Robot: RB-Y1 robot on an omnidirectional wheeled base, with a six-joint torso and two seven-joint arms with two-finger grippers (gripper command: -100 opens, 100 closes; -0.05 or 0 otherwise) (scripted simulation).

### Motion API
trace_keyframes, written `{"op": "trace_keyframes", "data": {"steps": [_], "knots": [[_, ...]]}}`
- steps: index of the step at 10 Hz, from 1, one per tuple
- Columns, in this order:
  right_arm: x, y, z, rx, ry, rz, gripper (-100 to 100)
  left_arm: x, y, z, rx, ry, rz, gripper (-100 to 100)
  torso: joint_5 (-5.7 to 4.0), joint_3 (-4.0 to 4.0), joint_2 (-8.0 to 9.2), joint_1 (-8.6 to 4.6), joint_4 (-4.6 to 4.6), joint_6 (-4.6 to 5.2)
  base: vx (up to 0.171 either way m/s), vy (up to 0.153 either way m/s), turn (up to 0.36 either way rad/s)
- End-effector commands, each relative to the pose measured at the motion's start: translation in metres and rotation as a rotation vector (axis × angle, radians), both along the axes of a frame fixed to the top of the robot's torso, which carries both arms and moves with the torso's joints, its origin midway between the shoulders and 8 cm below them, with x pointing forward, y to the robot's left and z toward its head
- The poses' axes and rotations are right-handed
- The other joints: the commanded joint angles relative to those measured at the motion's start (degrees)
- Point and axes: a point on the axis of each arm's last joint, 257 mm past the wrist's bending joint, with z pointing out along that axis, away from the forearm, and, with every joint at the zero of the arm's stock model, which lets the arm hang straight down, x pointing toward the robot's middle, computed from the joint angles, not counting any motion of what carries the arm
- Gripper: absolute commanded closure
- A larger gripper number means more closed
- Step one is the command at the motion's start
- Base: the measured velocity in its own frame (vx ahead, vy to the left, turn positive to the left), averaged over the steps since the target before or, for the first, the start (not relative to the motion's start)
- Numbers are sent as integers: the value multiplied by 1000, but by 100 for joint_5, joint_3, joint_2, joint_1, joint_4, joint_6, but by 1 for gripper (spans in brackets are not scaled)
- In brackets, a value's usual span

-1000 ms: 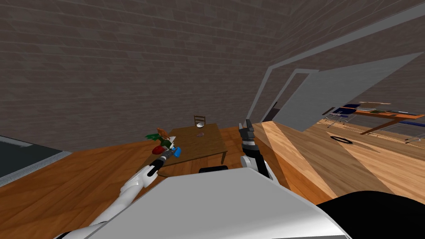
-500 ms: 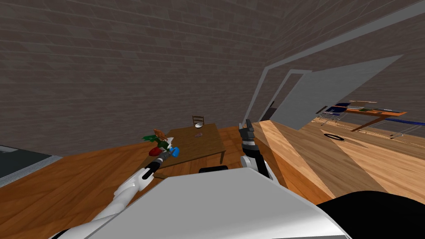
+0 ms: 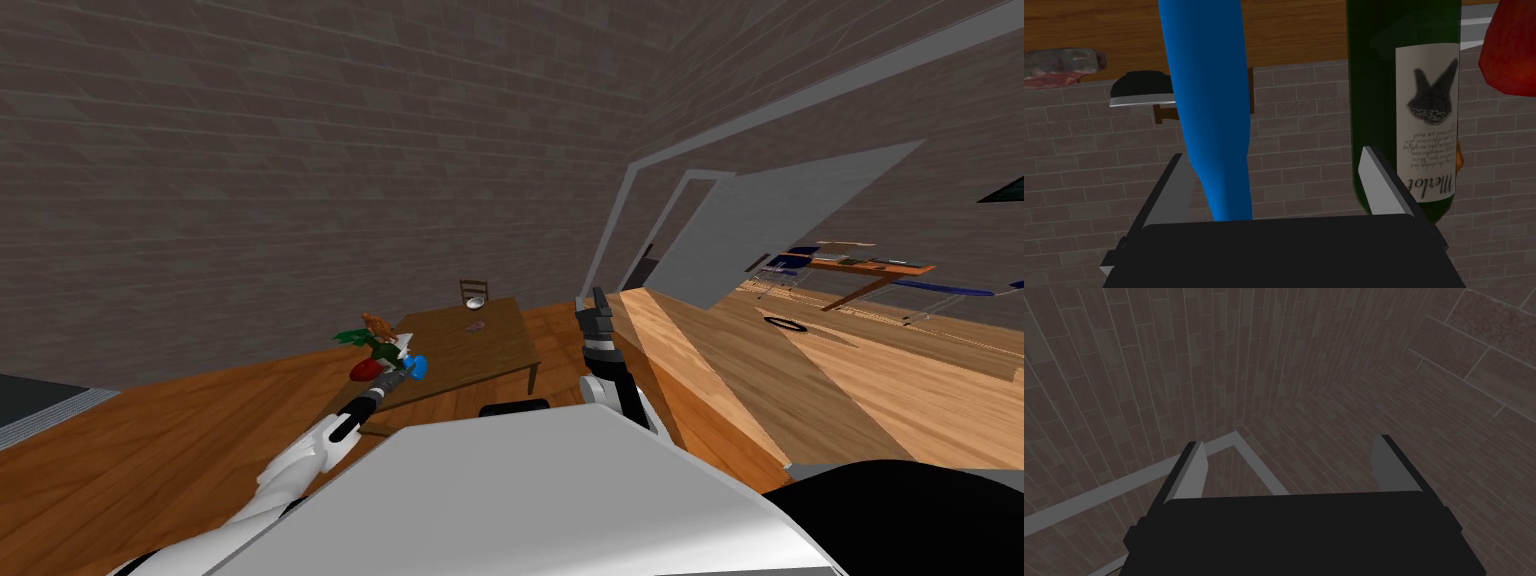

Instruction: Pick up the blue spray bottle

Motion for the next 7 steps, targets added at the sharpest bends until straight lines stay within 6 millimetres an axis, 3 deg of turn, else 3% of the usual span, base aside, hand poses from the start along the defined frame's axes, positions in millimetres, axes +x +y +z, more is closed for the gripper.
{"op": "trace_keyframes", "data": {"steps": [1,3,4,5,6,7], "knots": [[0,0,0,0,0,0,0,6,10,14,5,-35,2,-100,0,0,0,0,0,0,-6,-48,-193],[0,0,0,0,0,0,0,-15,16,-3,-19,-1,30,-100,-5,0,-1,-21,0,0,2,-43,-44],[0,0,0,0,0,0,0,-10,24,11,-23,-40,32,-100,-3,0,1,-13,0,-2,-11,-61,-157],[0,0,0,0,0,0,0,-21,25,2,-41,-25,46,-100,-5,1,2,-23,1,5,-8,-59,-106],[0,0,0,0,0,0,0,-20,32,11,-47,-51,56,-100,-5,2,3,-22,1,0,1,-82,-163],[0,0,0,0,0,0,0,-35,32,0,-75,-35,75,-100,-7,0,0,-31,1,4,11,-68,-93]]}}
